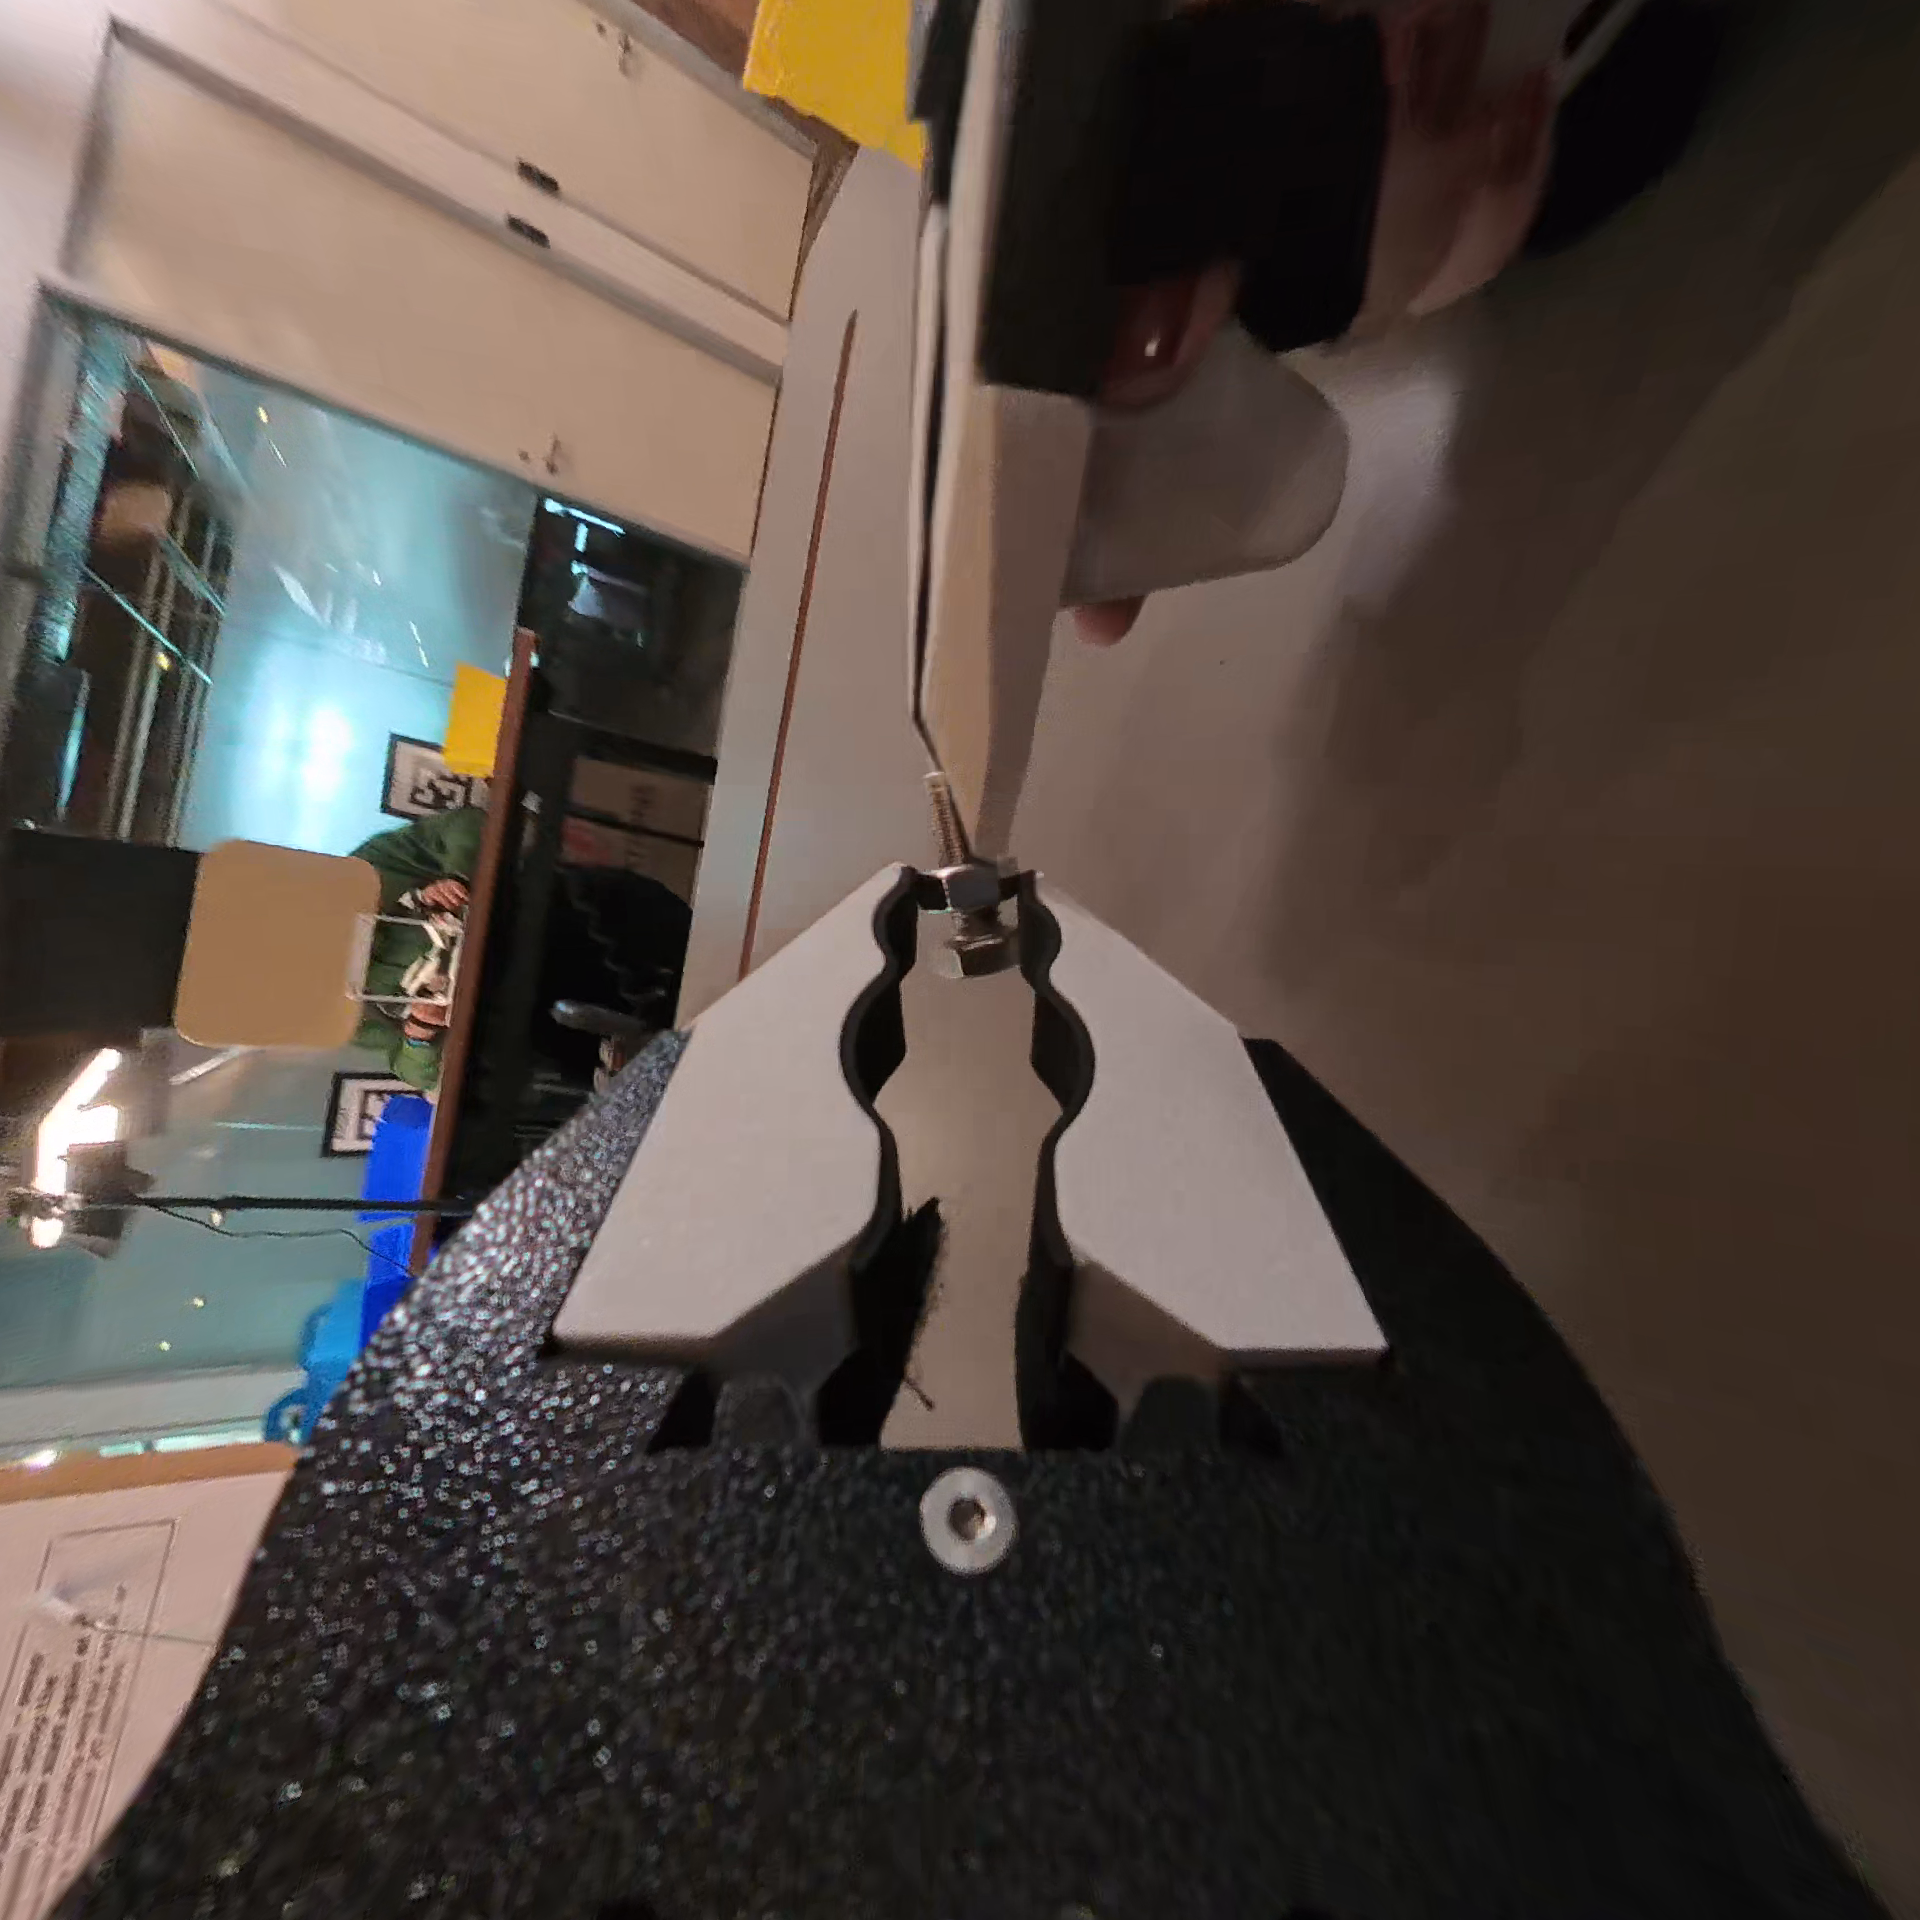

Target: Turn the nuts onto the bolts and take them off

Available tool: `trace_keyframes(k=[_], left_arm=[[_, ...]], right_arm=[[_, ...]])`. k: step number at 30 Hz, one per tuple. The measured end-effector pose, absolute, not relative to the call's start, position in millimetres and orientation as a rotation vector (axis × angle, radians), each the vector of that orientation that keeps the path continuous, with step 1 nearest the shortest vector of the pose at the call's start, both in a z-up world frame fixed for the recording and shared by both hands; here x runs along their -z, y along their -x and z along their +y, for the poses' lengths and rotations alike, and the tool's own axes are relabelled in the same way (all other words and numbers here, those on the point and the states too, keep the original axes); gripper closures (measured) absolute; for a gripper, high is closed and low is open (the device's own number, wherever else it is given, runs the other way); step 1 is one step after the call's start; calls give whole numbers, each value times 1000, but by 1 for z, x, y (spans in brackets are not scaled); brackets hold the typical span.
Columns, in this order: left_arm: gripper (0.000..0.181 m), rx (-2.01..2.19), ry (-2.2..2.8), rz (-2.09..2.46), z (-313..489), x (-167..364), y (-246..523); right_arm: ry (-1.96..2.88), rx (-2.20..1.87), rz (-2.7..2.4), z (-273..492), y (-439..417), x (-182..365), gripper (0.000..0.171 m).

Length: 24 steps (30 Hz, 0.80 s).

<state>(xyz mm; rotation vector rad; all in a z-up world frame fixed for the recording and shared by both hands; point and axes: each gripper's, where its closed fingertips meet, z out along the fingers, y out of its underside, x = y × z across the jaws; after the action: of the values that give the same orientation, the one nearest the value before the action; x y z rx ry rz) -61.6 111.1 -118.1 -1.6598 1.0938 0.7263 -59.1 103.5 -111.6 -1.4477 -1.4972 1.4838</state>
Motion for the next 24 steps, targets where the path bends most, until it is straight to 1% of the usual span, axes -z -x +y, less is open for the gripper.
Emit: trace_keyframes(k=[1,3,5,8,9,10,12,14,16,17,20,24], left_arm=[[164,-735,1647,1107,112,121,60],[164,-745,1624,1112,114,124,59],[164,-744,1615,1119,115,129,59],[164,-668,1620,1075,115,134,57],[161,-638,1625,1052,114,134,58],[152,-610,1640,1038,114,136,58],[145,-537,1677,1005,112,137,58],[133,-455,1741,988,111,143,58],[138,-375,1811,977,109,153,56],[141,-337,1825,967,109,155,55],[149,-215,1851,932,108,157,47],[151,-95,1913,873,110,162,45]], right_arm=[[1459,-1493,-1505,103,60,113,148],[1478,-1515,-1494,104,61,112,160],[1484,-1519,-1486,107,63,112,164],[1508,-1489,-1513,107,62,119,164],[1510,-1484,-1517,107,63,120,164],[1512,-1477,-1523,107,63,121,165],[1508,-1463,-1552,104,64,123,165],[1494,-1446,-1560,103,64,123,166],[1489,-1446,-1553,104,63,122,167],[1477,-1458,-1543,104,62,119,171],[1463,-1486,-1525,105,60,116,171],[1461,-1449,-1541,105,59,118,171]])
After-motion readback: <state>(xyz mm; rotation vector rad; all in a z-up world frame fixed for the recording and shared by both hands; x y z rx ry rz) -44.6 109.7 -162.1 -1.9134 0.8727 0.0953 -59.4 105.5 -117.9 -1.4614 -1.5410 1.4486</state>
